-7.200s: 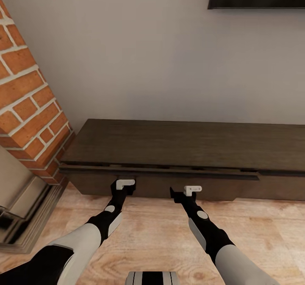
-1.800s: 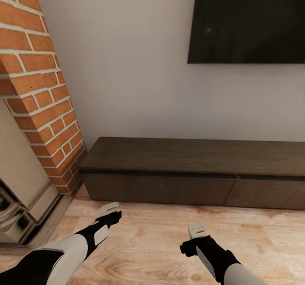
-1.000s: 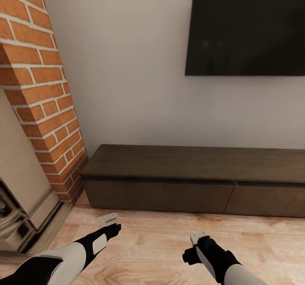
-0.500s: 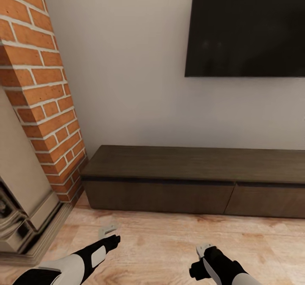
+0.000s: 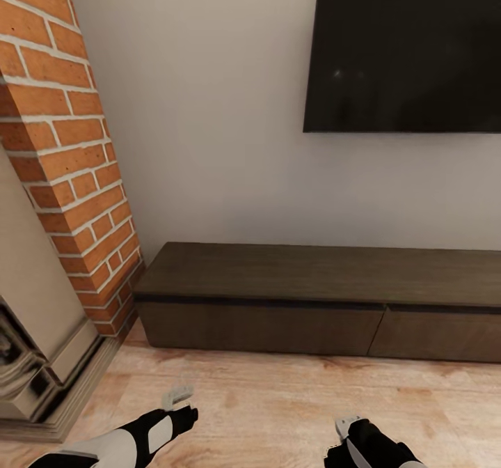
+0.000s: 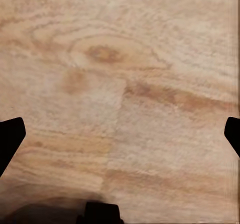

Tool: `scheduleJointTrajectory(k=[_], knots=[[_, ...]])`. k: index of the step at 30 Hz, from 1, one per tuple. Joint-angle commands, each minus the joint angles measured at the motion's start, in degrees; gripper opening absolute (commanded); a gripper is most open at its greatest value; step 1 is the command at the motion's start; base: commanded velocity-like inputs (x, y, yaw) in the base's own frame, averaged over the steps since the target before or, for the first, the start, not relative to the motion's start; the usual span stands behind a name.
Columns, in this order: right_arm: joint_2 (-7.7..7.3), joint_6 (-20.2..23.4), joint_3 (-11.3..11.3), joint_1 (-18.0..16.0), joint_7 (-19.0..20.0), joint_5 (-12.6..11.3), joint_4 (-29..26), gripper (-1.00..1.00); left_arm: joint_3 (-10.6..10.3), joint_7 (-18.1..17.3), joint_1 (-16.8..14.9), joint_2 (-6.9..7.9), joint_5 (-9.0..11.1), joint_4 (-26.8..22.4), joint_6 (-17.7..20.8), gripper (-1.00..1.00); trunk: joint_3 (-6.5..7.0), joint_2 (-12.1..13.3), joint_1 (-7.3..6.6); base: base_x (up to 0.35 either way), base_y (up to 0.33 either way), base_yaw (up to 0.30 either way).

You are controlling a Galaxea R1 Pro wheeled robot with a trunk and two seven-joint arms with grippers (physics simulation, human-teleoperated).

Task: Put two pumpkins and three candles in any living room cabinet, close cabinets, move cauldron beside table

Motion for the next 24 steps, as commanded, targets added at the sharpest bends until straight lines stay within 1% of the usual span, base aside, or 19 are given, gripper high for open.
scheduleJointTrajectory(k=[1,20,24], knots=[[-0.1,0.31,0.46,-0.01,0.0,-0.54,0.05,1.0,-0.44,0.14,-0.05,-0.04,0.47,0.08,0.22,1.0,0.04,0.39,-0.24,0.0,0.0,0.0],[-0.32,0.1,0.58,0.01,0.02,-0.45,2.86,1.0,-0.37,0.23,0.07,-0.09,0.47,0.13,0.82,1.0,1.71,8.01,-4.41,0.0,0.0,0.0],[-0.33,-0.72,0.62,0.47,-0.04,-0.39,2.99,1.0,-0.37,0.26,0.29,-0.09,0.47,0.18,0.88,1.0,2.24,9.62,-5.29,0.0,0.0,0.0]])
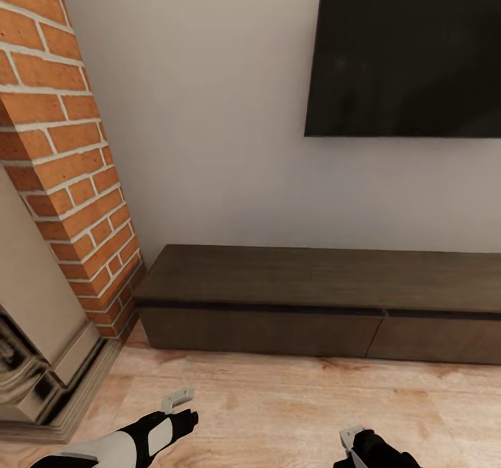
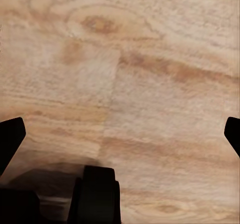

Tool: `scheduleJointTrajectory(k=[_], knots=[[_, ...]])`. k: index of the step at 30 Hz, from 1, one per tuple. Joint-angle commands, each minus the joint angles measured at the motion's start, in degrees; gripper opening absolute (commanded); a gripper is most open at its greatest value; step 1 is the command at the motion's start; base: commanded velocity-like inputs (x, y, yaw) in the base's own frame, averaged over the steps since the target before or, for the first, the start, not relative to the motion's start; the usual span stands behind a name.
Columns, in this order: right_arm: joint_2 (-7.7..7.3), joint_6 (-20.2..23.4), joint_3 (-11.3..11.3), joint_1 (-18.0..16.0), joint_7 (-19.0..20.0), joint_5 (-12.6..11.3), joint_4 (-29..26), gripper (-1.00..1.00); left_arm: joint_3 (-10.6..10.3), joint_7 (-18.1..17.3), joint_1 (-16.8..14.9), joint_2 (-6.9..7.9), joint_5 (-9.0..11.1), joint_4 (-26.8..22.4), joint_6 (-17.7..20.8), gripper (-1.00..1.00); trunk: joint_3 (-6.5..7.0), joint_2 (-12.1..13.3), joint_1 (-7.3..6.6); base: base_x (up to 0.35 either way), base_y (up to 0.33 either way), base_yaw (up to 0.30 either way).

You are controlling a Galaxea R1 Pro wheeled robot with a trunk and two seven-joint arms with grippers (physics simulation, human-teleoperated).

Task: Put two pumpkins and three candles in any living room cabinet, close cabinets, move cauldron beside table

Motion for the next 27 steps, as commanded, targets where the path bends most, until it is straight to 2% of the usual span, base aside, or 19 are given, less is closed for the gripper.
scheduleJointTrajectory(k=[1,17,27], knots=[[-0.06,0.1,0.47,0.04,0.03,-0.51,-0.06,1.0,-0.43,0.15,-0.03,-0.01,0.47,0.06,0.11,1.0,0.12,0.39,-0.24,0.0,0.0,0.0],[0.03,-5.59,0.56,0.22,-0.27,-0.5,2.09,1.0,-0.42,0.21,0.18,0.24,0.47,0.11,0.12,1.0,3.04,6.81,-3.75,0.0,0.0,-0.005],[0.09,-6.1,0.57,0.22,-0.28,-0.5,2.28,1.0,-0.43,0.35,0.18,0.24,0.47,0.11,0.12,1.0,5.56,10.82,-5.95,0.0,0.0,-0.09]])
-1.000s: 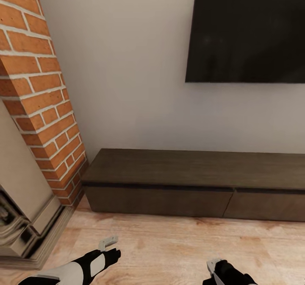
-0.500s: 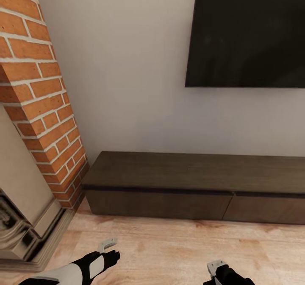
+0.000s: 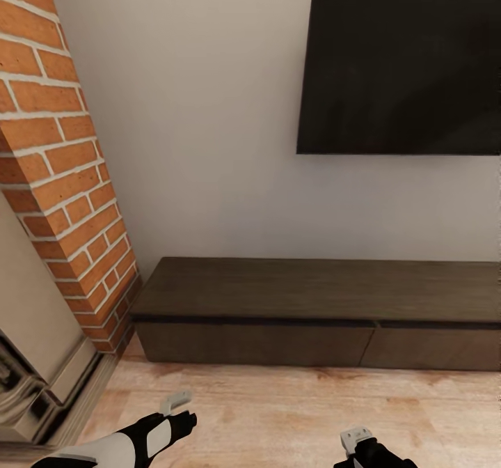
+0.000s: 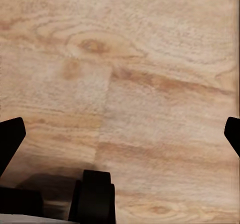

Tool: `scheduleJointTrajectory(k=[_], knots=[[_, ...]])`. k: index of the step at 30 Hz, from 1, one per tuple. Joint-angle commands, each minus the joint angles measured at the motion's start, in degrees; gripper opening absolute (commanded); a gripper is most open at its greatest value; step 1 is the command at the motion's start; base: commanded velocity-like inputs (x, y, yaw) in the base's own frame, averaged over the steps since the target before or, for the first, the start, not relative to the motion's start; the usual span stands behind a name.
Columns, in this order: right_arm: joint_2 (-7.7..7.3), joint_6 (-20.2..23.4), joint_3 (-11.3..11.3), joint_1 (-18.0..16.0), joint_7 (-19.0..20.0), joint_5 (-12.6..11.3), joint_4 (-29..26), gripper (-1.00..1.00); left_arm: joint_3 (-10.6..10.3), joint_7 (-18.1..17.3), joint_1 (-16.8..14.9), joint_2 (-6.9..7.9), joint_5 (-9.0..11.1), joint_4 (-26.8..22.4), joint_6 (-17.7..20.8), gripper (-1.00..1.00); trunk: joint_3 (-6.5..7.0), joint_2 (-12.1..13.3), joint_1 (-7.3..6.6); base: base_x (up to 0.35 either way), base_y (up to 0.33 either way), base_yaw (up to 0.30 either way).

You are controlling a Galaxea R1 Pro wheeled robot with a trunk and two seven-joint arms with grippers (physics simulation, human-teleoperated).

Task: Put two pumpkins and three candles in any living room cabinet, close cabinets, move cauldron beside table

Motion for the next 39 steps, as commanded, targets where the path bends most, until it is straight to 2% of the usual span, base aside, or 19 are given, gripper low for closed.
scheduleJointTrajectory(k=[1,31,39], knots=[[-0.05,0.32,0.47,-0.01,0.06,-0.51,-0.13,1.0,-0.43,0.15,-0.06,-0.02,0.47,0.07,0.11,1.0,0.18,0.39,-0.23,0.0,0.0,-0.054],[-0.03,0.14,0.47,0.01,0.06,-0.51,0.4,1.0,-0.42,0.27,0.03,-0.02,0.47,0.07,0.11,1.0,5.67,12.42,-6.82,0.0,0.0,-0.004],[-0.01,0.14,0.47,0.08,0.06,-0.51,0.47,1.0,-0.42,0.27,0.45,-0.04,0.47,0.09,0.11,1.0,7.61,15.63,-8.58,0.0,0.0,0.0]])
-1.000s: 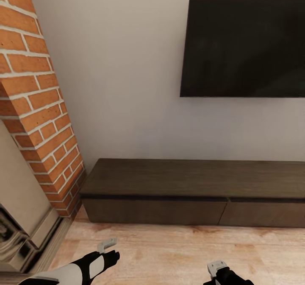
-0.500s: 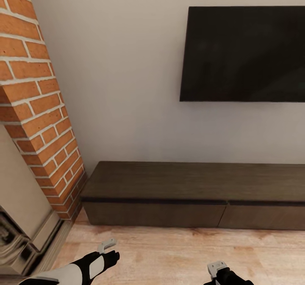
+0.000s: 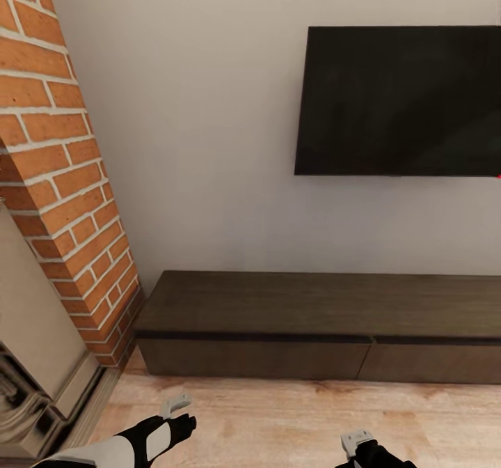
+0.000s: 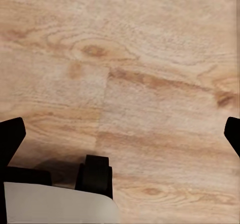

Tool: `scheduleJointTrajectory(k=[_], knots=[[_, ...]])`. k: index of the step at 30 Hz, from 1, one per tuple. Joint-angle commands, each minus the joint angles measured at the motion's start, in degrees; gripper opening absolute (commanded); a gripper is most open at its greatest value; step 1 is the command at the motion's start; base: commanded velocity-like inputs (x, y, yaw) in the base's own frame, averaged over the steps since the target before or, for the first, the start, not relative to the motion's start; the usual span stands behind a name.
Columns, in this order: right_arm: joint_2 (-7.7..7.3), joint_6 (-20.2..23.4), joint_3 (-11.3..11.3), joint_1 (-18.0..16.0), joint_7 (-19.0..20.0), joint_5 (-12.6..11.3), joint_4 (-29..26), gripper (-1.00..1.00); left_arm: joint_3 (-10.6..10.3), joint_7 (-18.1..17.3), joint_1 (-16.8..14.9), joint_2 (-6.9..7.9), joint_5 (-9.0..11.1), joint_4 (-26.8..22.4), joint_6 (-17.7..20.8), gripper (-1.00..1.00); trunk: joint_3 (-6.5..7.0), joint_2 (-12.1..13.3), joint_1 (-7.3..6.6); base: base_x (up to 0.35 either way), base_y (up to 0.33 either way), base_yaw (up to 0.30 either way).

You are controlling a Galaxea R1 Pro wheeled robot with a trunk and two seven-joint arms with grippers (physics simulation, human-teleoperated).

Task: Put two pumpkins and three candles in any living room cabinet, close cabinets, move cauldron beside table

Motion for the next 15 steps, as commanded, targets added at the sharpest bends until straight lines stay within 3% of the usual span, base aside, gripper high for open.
scheduleJointTrajectory(k=[1,15], knots=[[-0.04,0.33,0.48,-0.01,0.07,-0.52,-0.13,1.0,-0.43,0.14,0.16,-0.02,0.47,0.06,0.11,1.0,0.22,0.39,-0.23,0.0,0.0,0.0],[0.16,-0.48,0.56,2.1,0.06,-0.45,1.33,1.0,-0.03,0.21,8.22,0.29,1.02,-0.03,-0.34,1.0,3.97,6.01,-3.31,0.0,0.0,0.0]])
